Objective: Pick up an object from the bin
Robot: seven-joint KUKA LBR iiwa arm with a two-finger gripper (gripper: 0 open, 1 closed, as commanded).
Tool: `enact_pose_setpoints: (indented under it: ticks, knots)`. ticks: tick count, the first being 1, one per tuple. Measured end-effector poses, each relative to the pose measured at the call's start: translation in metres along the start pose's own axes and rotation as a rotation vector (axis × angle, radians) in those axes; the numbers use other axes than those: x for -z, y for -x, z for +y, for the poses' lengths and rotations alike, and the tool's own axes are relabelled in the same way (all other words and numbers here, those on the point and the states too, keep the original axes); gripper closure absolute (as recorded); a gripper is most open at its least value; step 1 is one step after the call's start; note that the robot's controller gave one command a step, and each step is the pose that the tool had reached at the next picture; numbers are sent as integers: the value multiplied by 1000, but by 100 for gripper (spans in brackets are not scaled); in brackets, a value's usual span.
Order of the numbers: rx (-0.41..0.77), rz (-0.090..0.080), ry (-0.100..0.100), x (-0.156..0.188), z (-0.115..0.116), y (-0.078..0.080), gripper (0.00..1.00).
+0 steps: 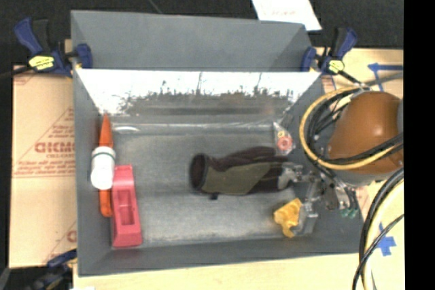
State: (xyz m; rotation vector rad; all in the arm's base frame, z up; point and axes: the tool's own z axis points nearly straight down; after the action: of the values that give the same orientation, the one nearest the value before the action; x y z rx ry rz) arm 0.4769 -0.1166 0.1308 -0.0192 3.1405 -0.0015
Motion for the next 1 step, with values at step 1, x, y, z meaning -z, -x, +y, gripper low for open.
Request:
enact_pose_setpoints:
  ticks: [1]
  knots:
    - [1, 0, 0, 0, 0, 0, 0]
